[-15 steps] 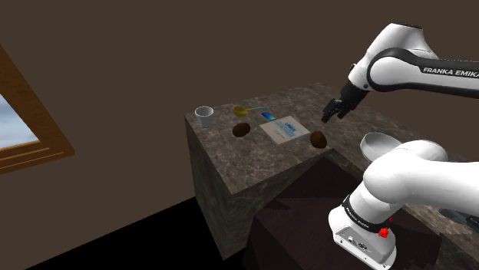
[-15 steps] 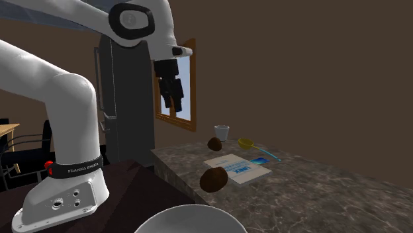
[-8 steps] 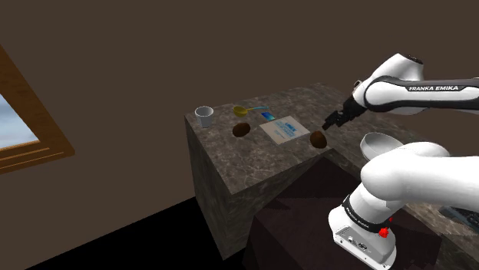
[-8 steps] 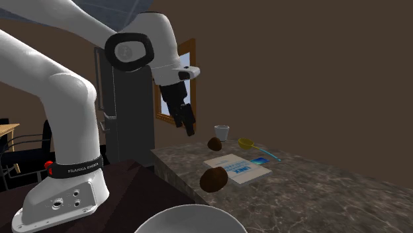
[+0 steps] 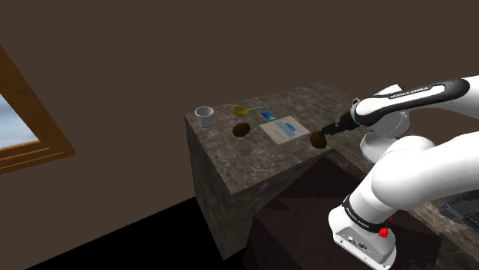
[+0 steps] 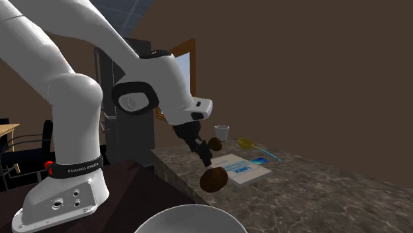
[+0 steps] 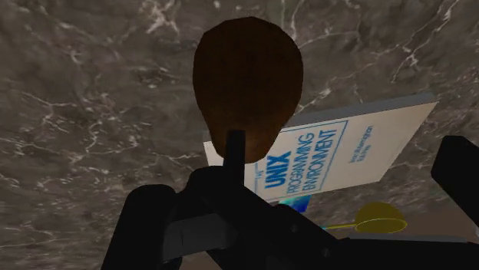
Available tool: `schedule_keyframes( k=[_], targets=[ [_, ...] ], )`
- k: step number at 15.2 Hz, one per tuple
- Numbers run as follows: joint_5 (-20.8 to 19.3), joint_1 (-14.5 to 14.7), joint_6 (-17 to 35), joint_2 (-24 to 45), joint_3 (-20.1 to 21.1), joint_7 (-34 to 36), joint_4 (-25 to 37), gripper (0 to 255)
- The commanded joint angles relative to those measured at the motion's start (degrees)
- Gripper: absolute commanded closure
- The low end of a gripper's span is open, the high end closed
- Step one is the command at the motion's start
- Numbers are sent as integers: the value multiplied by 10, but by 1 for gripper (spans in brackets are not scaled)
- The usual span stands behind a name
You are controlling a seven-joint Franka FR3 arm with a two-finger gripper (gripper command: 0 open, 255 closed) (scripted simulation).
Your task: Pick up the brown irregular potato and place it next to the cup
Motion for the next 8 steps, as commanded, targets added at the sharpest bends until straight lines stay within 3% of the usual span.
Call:
schedule_keyframes(
  k=[1,2,8],
  targets=[
    [25,131,101,33,-157,-69,23,0],
    [31,182,122,28,-214,-89,34,0],
    [55,345,190,36,-343,-101,56,0]
  ],
)
